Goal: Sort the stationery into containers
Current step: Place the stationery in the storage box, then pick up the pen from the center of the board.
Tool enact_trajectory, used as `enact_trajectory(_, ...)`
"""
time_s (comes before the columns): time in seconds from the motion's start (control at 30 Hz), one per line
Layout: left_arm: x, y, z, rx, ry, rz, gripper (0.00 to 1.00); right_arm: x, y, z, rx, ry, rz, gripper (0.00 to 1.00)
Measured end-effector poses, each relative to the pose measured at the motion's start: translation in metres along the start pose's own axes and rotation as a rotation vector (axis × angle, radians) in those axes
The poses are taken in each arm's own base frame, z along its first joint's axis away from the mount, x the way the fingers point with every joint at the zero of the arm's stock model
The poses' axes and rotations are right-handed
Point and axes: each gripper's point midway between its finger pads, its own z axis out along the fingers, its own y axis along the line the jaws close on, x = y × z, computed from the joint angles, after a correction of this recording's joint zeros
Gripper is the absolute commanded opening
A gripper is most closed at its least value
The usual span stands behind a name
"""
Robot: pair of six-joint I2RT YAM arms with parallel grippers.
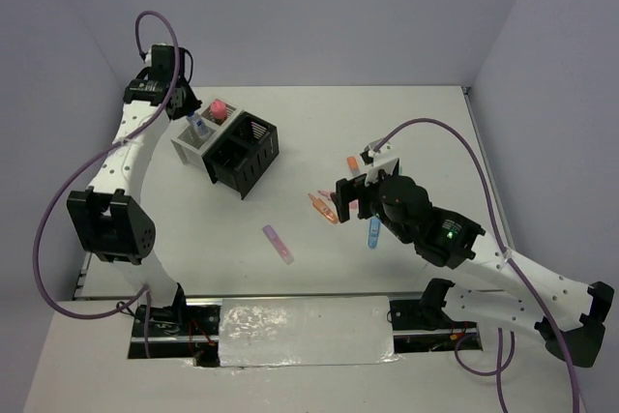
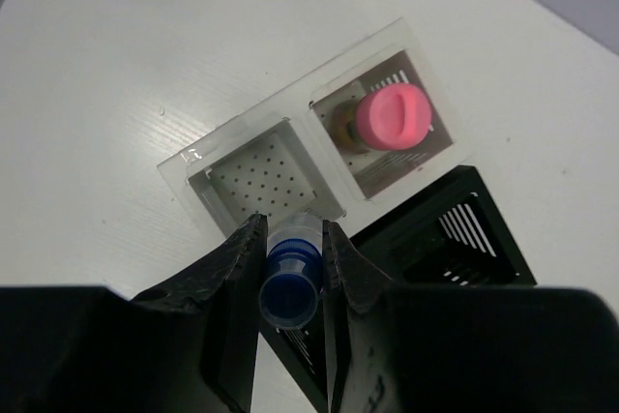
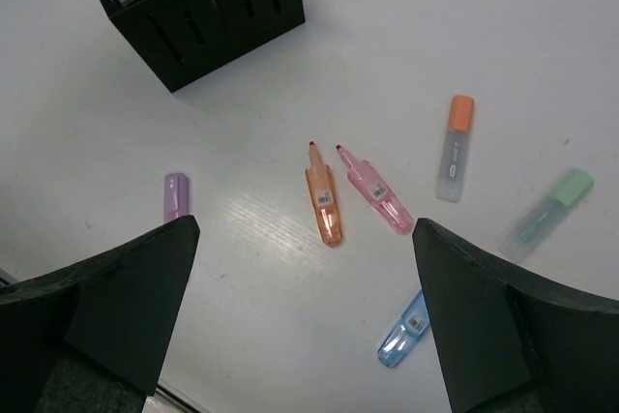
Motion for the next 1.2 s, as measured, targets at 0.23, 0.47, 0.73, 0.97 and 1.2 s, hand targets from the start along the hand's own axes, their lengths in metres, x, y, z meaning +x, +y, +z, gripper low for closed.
enact_trajectory(0.23,0.001,0.013,0.009,-0.036,0.012,0.018,0.05,0.006,0.001,-0.003,-0.015,0.027,-0.009,1.00)
enact_trajectory(0.47,-0.004,0.027,0.017,-0.053,0.013,0.015,0.25,0.016,0.008,-0.002,-0.053,0.055,0.002,1.00)
enact_trajectory(0.73,0.009,0.014,0.037,0.011,0.070,0.020,0.75,0.028,0.017,0.004,-0.088,0.097,0.007,1.00)
enact_trajectory(0.97,0.012,0.011,0.033,0.031,0.080,0.013,0.99,0.090,0.054,0.041,-0.132,0.299,-0.030,1.00)
enact_trajectory(1.2,0.007,0.025,-0.034,0.085,0.005,0.025,0.99,0.178,0.104,0.073,-0.111,0.579,-0.168,1.00)
